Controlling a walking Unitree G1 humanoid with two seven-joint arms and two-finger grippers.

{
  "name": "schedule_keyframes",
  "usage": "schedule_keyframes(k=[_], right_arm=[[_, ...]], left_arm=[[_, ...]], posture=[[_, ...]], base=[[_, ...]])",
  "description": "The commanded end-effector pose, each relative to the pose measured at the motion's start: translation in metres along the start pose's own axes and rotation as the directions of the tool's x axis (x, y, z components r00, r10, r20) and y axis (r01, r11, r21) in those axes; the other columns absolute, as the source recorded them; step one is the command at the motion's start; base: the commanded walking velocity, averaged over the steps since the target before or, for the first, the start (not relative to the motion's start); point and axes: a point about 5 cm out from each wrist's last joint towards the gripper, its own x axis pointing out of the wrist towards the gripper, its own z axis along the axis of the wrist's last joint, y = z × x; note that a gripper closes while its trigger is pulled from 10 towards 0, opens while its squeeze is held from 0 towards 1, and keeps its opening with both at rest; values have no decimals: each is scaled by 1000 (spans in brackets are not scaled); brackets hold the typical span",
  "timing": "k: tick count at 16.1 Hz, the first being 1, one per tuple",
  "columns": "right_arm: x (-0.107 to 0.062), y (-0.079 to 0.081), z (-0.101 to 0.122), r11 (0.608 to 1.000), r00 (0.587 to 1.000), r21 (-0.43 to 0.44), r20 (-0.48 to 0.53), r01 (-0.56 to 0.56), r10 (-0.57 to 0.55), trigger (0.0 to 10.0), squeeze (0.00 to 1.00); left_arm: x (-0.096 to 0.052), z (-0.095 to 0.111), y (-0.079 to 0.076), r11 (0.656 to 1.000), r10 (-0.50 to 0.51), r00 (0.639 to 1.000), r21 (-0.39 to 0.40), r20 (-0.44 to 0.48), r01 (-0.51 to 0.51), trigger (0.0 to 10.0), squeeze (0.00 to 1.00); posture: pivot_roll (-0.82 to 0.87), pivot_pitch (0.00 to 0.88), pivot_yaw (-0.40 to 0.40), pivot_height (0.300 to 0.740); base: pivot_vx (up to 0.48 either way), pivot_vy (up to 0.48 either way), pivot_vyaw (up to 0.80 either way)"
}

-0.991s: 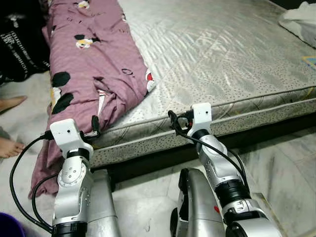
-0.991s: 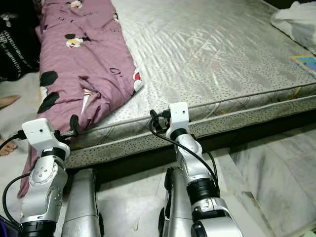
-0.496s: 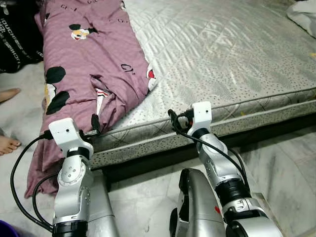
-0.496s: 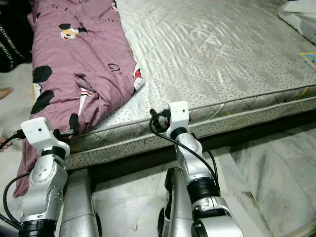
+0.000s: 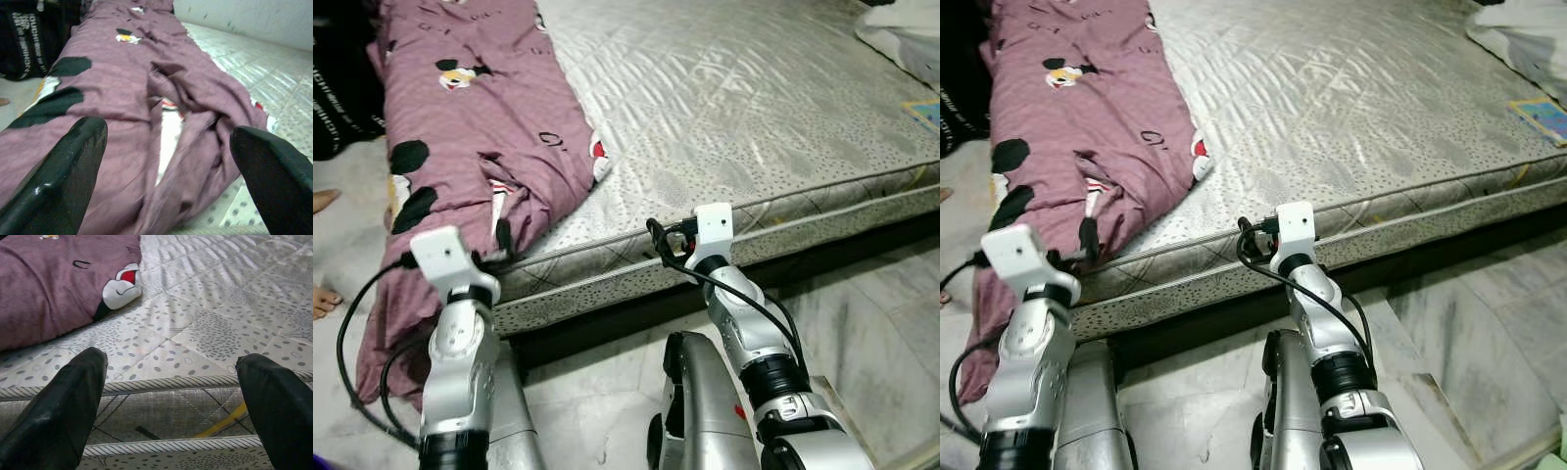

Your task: Clean up the room

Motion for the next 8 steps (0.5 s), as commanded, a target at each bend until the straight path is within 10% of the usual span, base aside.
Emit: schedule_keyframes(k=[1,8], right_arm=[[1,-2,1,1000,1000,-3,-9,1,-1,10000,0],[1,-2,1,1000,1000,-3,-13,6,-6,10000,0]], left_arm=[[0,-2,0,1000,-2,1000,3,-7,2,10000,0],[3,-6,-1,999,28,999,-17,-36,-29,10000,0]], posture=[[70,97,-54,490],[64,103,-55,490]], base=[[480,0,0],[106,0,0]])
